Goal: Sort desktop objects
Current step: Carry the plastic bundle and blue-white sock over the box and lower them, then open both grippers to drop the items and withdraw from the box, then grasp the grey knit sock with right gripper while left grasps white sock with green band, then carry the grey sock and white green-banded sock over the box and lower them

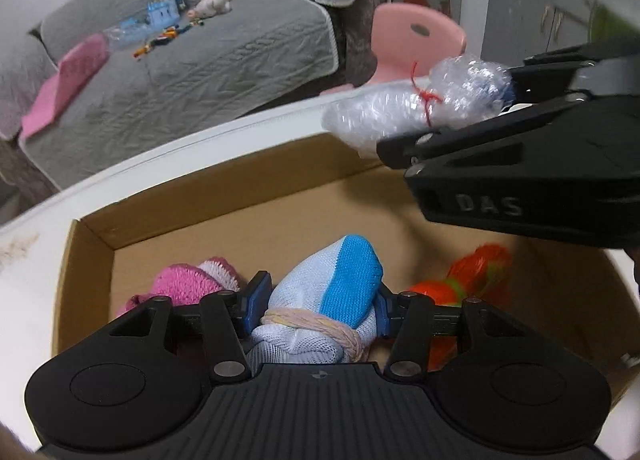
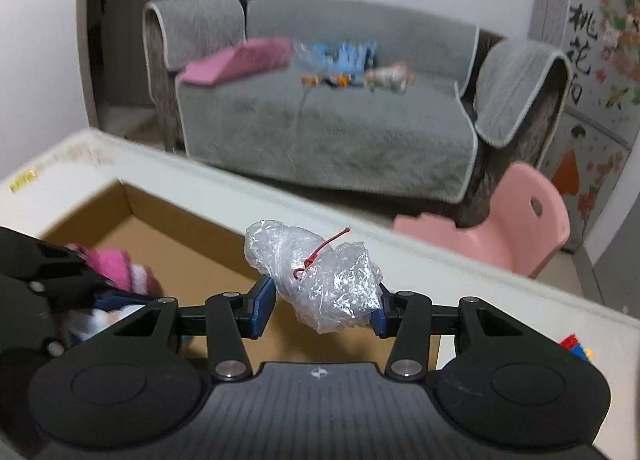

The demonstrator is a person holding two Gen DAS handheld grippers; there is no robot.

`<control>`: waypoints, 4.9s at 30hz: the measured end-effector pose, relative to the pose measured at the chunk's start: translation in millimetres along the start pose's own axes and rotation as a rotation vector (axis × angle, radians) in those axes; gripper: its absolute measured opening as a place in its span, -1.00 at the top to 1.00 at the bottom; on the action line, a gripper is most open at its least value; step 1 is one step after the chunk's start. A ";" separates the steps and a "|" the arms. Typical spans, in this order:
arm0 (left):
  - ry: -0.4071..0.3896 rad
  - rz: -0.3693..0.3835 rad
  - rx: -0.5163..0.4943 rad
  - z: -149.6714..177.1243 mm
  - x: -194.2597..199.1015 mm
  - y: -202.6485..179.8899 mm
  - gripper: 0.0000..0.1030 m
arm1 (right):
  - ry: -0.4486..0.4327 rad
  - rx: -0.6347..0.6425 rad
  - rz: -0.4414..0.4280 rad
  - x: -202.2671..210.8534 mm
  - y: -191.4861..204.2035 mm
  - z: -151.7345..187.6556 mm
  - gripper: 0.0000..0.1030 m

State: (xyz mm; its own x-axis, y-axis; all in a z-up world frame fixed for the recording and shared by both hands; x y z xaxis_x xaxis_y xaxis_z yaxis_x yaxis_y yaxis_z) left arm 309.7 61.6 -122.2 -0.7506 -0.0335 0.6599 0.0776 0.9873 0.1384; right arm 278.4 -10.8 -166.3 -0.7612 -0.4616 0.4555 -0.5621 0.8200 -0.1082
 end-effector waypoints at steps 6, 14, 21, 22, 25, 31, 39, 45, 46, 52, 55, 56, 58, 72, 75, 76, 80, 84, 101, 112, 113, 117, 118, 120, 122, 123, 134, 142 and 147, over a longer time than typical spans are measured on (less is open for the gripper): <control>0.001 -0.039 0.000 12.8 15.0 -10.0 -0.12 | 0.098 -0.018 0.003 14.8 -2.5 23.9 0.14; 0.019 -0.031 0.017 26.1 42.1 -33.0 -0.12 | 0.137 0.000 -0.019 61.1 6.1 53.0 0.18; 0.030 -0.022 -0.019 44.4 67.7 -47.1 -0.15 | 0.136 0.013 -0.015 109.7 21.0 72.0 0.25; 0.030 -0.019 -0.013 47.4 70.9 -48.4 -0.15 | 0.137 0.006 -0.011 116.4 21.8 74.7 0.25; 0.027 -0.006 -0.028 54.5 78.7 -56.0 -0.16 | 0.138 -0.020 -0.001 133.7 22.8 82.5 0.25; 0.019 0.015 -0.046 71.4 99.5 -72.3 -0.17 | 0.142 -0.038 0.004 148.4 21.4 90.0 0.24; -0.049 0.028 -0.016 66.5 121.0 -69.3 -0.40 | 0.013 -0.081 0.000 146.9 6.0 71.2 -0.51; -0.231 0.012 -0.014 44.6 182.7 -60.6 -0.77 | -0.144 -0.169 0.012 180.9 -10.0 53.9 -0.61; -0.263 0.011 -0.010 42.9 192.9 -59.8 -0.81 | -0.169 -0.181 0.020 188.1 -12.8 52.5 -0.64; -0.269 -0.023 0.005 44.4 206.4 -50.9 -0.90 | -0.156 -0.133 0.023 187.6 -4.7 55.9 -0.75; -0.291 -0.032 0.044 57.6 225.8 -32.6 -0.90 | -0.164 -0.137 0.015 190.7 -3.1 58.1 -0.74; -0.298 -0.046 0.051 64.8 234.1 -25.5 -0.90 | -0.172 -0.146 0.007 200.7 -2.7 61.1 -0.74; -0.318 -0.082 0.070 84.6 250.6 -9.9 -0.96 | -0.206 -0.127 -0.008 220.5 1.1 69.4 -0.76; -0.276 -0.166 0.162 232.5 284.8 27.3 -0.99 | -0.269 0.065 -0.123 294.9 77.0 162.9 -0.96; -0.265 -0.161 0.128 240.7 279.4 21.5 -0.98 | -0.244 0.064 -0.131 289.3 82.1 164.8 -0.97; -0.263 -0.154 0.123 240.9 277.8 19.0 -0.98 | -0.233 0.065 -0.130 287.1 82.8 165.2 -0.97; -0.247 -0.138 0.139 239.1 268.9 21.1 -0.98 | -0.200 0.070 -0.098 276.4 84.6 163.3 -0.98; -0.211 -0.153 0.172 238.1 256.0 30.9 -0.98 | -0.172 0.061 -0.078 265.3 81.5 160.3 -0.97; -0.177 -0.116 0.167 226.9 227.9 36.3 -0.99 | -0.097 0.078 -0.128 237.7 86.7 168.0 -0.89; -0.208 -0.029 0.180 225.6 232.5 31.7 -0.21 | -0.088 0.011 -0.150 246.9 85.3 170.4 -0.30; -0.213 -0.023 0.176 225.4 233.6 30.3 -0.01 | -0.089 0.008 -0.151 248.1 85.7 170.9 -0.29; -0.217 -0.018 0.172 227.3 235.6 28.0 0.12 | -0.093 -0.007 -0.149 250.7 86.5 171.6 -0.24; -0.216 -0.013 0.171 227.6 236.0 27.2 0.13 | -0.095 -0.011 -0.149 251.4 85.9 171.6 -0.23; -0.219 -0.010 0.163 228.2 237.2 25.1 0.16 | -0.099 -0.022 -0.147 253.2 85.3 171.6 -0.20; -0.220 -0.014 0.159 230.4 239.5 23.9 0.17 | -0.103 -0.032 -0.144 254.6 84.8 171.2 -0.19; -0.220 -0.014 0.156 230.5 240.0 24.3 0.17 | -0.104 -0.036 -0.143 255.3 84.2 171.0 -0.18; -0.256 -0.039 0.177 236.4 265.2 29.1 0.17 | -0.155 -0.106 -0.115 271.2 67.5 171.5 -0.18; -0.293 -0.061 0.176 233.1 304.8 34.6 0.17 | -0.248 -0.190 -0.087 287.3 48.6 164.8 -0.18; -0.332 -0.071 0.176 218.9 332.7 44.4 0.17 | -0.297 -0.239 -0.094 294.7 37.9 156.6 -0.18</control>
State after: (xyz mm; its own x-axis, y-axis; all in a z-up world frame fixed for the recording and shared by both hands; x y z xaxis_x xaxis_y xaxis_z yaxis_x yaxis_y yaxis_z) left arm -80.2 128.3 -58.1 -0.9239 -0.0794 0.3744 -0.0747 0.9968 0.0270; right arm -17.9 -168.8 -174.6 -0.7898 -0.5880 0.1745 -0.5697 0.8087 0.1465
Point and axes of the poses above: each gripper's, at about its wrist camera, not at the fingertips, and x roughly against the way its jaws point, y to its left, z to its underside, the point moved 2 cm from there along -x, roughly the way its jaws point, and after that the axes turned 12 degrees about -y, right-handed, at the moved point
